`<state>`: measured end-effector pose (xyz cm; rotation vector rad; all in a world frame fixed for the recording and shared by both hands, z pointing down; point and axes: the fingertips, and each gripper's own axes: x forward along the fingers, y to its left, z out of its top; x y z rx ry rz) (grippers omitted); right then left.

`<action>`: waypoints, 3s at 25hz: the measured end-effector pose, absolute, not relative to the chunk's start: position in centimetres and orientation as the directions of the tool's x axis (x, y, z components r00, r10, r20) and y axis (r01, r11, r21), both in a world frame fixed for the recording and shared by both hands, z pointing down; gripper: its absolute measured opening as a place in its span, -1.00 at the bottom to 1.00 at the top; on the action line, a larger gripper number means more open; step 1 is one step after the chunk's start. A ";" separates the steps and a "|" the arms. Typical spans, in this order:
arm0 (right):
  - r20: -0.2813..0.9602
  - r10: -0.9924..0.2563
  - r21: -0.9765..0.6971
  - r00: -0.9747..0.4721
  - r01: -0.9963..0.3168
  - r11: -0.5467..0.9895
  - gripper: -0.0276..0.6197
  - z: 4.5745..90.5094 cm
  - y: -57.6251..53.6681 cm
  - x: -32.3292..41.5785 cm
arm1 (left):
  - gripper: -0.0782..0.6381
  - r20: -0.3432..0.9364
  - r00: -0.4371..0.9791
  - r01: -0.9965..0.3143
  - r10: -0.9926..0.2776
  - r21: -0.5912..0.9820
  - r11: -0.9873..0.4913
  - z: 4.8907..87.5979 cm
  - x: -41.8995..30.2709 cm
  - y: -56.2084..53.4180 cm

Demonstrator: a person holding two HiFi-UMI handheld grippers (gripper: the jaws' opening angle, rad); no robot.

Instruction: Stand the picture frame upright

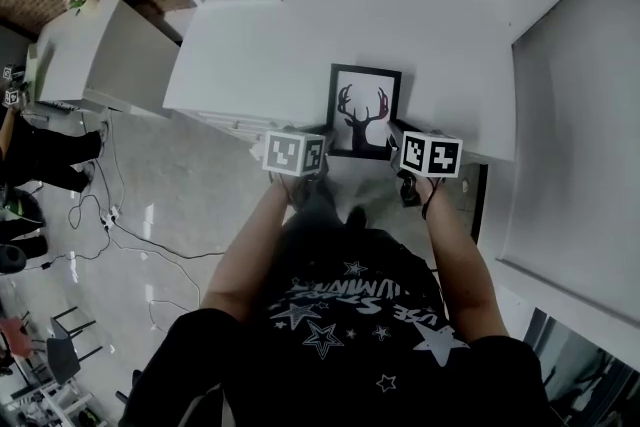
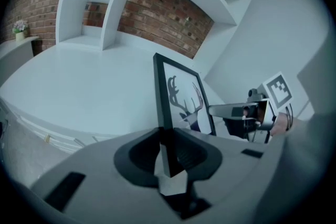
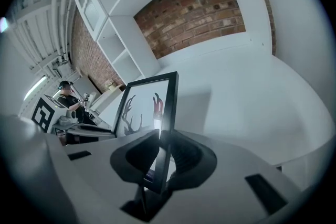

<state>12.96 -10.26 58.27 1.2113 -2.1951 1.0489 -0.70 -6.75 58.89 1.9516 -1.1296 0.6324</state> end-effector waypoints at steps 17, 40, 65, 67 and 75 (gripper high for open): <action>0.457 -0.632 -0.369 -0.625 -0.780 0.505 -0.69 49.6 -14.0 10.2 | -0.53 0.571 0.386 -0.920 -0.724 0.295 -0.258 51.2 -3.1 -9.5; 0.383 -0.711 -0.363 -0.590 -0.804 0.471 -0.69 47.2 -25.3 -3.3 | -0.53 0.493 0.426 -0.904 -0.759 0.268 -0.333 49.6 -16.8 -21.8; 0.293 -0.794 -0.405 -0.533 -0.821 0.402 -0.73 48.5 -35.0 -11.7 | -0.53 0.395 0.486 -0.873 -0.779 0.255 -0.415 52.0 -25.8 -32.8; 0.285 -0.802 -0.400 -0.524 -0.826 0.398 -0.74 48.6 -35.7 -12.0 | -0.53 0.386 0.491 -0.871 -0.781 0.245 -0.426 52.0 -26.1 -33.6; 0.280 -0.810 -0.396 -0.515 -0.831 0.391 -0.74 49.6 -37.0 -12.6 | -0.53 0.386 0.509 -0.861 -0.769 0.208 -0.465 52.8 -26.9 -35.5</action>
